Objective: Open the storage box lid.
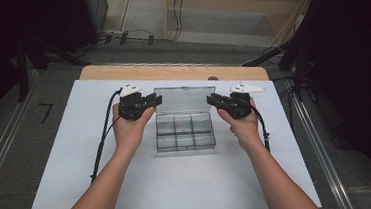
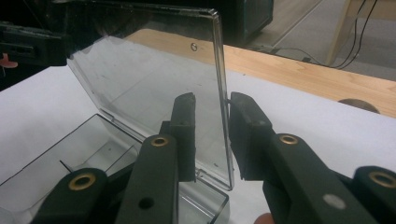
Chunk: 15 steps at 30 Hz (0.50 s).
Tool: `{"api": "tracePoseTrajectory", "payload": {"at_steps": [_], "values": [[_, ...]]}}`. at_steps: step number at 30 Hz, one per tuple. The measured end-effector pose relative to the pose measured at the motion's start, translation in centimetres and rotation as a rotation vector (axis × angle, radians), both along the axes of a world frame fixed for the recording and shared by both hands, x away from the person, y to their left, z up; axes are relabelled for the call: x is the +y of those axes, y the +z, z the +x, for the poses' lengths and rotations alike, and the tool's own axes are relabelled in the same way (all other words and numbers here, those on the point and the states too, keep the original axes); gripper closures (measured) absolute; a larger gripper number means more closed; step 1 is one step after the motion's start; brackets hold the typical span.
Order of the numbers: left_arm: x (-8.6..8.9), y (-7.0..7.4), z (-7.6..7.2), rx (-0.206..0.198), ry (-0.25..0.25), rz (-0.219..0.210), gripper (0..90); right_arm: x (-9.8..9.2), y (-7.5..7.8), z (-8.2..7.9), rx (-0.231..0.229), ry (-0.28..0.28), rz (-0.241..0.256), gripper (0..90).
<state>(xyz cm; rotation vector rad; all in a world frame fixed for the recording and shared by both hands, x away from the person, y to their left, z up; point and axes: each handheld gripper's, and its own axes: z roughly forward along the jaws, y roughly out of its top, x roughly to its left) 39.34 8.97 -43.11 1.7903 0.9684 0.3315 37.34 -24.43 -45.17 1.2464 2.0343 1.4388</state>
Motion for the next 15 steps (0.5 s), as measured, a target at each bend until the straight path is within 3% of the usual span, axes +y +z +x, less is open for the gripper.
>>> {"api": "tracePoseTrajectory", "payload": {"at_steps": [15], "values": [[-0.3, -0.1, 1.7, 0.027, 0.003, -0.03, 70.6, -0.1, -0.1, 0.1, 0.022, -0.052, 0.015, 75.1]]}}
